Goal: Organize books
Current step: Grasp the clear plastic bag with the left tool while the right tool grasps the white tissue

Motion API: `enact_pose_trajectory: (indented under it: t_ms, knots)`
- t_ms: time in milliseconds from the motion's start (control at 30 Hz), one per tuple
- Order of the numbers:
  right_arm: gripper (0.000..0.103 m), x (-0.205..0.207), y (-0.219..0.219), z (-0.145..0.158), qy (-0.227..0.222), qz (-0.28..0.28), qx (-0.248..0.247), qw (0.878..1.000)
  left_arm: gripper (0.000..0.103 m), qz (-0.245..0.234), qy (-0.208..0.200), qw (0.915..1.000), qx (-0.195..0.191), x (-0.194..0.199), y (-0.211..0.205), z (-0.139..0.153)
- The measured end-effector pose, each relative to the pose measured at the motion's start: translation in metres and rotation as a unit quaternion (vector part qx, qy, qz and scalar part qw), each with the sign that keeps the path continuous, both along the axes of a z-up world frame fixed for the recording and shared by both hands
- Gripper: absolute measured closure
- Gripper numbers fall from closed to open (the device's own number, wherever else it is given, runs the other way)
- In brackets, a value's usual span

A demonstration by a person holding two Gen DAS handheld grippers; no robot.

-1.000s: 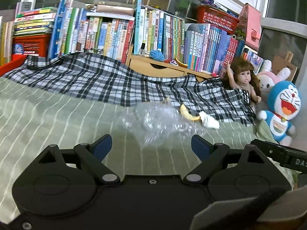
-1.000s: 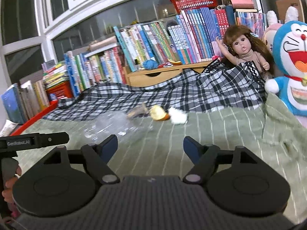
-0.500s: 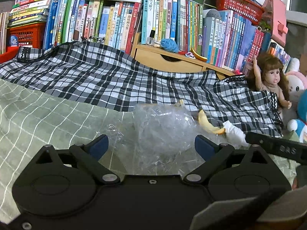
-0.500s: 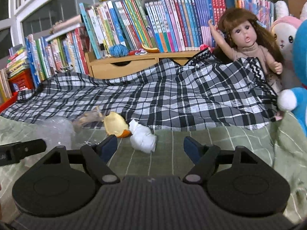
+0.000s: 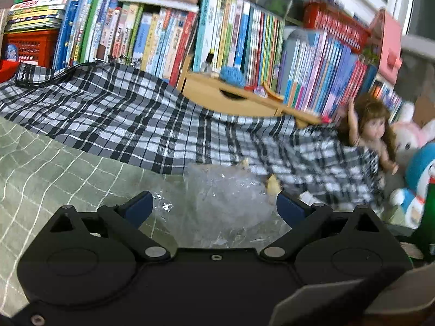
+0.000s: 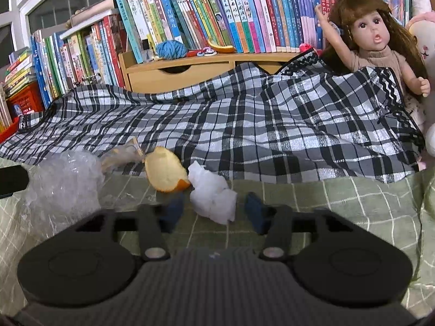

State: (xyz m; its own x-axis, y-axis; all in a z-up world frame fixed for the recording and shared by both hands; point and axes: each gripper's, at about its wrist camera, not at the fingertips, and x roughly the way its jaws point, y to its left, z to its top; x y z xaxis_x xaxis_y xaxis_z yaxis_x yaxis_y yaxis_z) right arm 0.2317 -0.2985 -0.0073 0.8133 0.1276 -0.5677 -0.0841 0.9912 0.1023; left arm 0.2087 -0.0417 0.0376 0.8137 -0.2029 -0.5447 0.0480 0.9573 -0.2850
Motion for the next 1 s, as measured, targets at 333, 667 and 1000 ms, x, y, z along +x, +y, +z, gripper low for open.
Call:
enact_pose_trajectory:
  t_ms: [333,667,1000]
  knots:
    - [0.070,-0.017,-0.005,0.005,-0.017,0.009,0.008,1.000,0.036,-0.042,0.010,0.9985,0.033,0.024,-0.033,-0.013]
    - [0.071,-0.048,-0.001,0.018,-0.034,0.034,0.012,0.999,0.061,-0.073,0.008,0.9971,0.021,0.007,-0.035,-0.002]
    - [0.071,-0.087,0.011,0.027,-0.042,0.060,0.021,0.997,0.062,-0.088,-0.026,0.9953,0.031,-0.048,-0.024,0.025]
